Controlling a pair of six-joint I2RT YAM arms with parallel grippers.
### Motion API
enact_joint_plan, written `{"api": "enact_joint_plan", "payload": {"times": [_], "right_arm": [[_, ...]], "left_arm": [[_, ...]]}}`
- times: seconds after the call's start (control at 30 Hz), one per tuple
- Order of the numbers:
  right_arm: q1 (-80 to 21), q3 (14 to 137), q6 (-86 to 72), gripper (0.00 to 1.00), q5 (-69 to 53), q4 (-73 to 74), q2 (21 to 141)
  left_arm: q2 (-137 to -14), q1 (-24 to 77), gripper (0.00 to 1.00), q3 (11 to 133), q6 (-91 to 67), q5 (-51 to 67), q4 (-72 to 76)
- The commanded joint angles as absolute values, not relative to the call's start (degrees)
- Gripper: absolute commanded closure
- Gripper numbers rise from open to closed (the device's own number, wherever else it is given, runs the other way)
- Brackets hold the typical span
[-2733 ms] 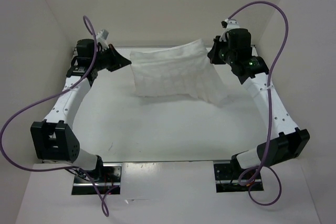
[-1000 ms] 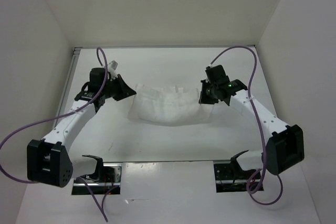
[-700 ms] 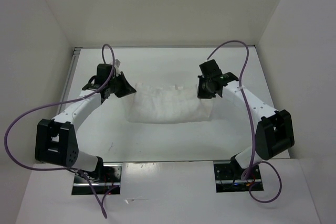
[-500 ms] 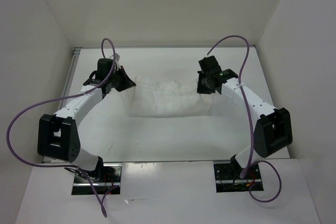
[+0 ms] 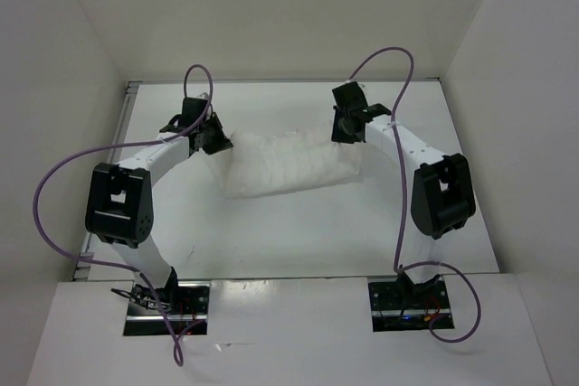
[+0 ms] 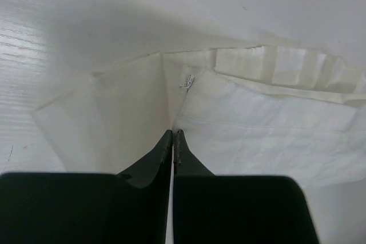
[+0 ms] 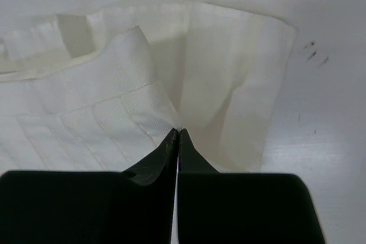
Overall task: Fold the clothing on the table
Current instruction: Fold the skirt
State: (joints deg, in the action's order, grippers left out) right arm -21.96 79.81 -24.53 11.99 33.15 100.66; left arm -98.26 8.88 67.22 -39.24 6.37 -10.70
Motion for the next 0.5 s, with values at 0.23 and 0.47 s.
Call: {"api": "enact_joint_plan", "payload": {"times": [0.23, 0.47], "right_arm": [[-20.30, 97.71, -22.76, 1.00, 16.17, 27.51, 115.98], [-18.54, 108.45, -22.07, 0.76, 15.12, 26.37, 125.07]], "left_arm": [[-103.95, 8.79, 1.00, 74.70, -39.81, -1.04, -11.24], [-110.83, 8.79, 0.74, 81.65, -45.25, -7.91, -19.78]]}}
